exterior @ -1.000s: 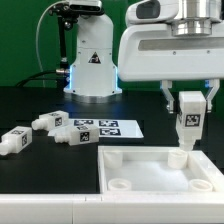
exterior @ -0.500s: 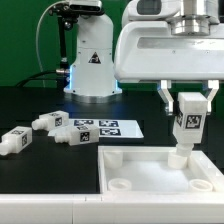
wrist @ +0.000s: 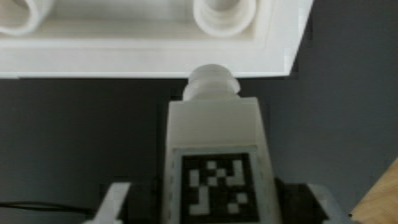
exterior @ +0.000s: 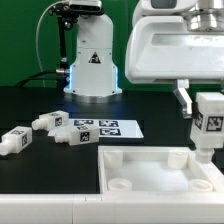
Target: Assemble square table
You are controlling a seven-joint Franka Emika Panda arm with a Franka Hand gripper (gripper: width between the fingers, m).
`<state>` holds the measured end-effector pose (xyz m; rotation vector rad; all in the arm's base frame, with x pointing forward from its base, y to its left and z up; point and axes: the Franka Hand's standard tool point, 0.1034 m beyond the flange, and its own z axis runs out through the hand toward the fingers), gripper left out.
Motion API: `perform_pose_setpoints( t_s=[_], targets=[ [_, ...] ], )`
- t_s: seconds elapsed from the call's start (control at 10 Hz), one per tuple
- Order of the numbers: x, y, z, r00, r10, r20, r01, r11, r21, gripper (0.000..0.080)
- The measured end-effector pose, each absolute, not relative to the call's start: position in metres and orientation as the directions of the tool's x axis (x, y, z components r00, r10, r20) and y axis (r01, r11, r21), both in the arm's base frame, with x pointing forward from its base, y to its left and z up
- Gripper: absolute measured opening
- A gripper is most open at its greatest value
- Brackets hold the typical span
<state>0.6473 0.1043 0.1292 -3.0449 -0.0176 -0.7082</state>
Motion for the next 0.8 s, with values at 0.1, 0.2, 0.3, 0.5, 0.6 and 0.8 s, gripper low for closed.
perform_pose_setpoints(
  t_s=[0.1, 0.2, 0.3, 0.5, 0.6, 0.8],
  targets=[
    [0.647, 0.104, 0.128, 0.898, 0.008, 0.439, 0.015, -1.000, -0.012, 0.0284],
    [0.646, 0.104, 0.128, 0.899, 0.008, 0.439, 0.015, -1.000, -0.012, 0.0284],
    [0.646, 0.104, 0.127, 0.899, 0.009, 0.438, 0.015, -1.000, -0.011, 0.0284],
    [0.641, 0.107, 0.115, 0.907, 0.018, 0.422, 0.022, -1.000, -0.005, 0.0284],
    [0.640, 0.107, 0.111, 0.909, 0.020, 0.416, 0.023, -1.000, -0.003, 0.0284],
    [0.636, 0.111, 0.103, 0.914, 0.024, 0.405, 0.026, -1.000, -0.001, 0.0284]
  ],
)
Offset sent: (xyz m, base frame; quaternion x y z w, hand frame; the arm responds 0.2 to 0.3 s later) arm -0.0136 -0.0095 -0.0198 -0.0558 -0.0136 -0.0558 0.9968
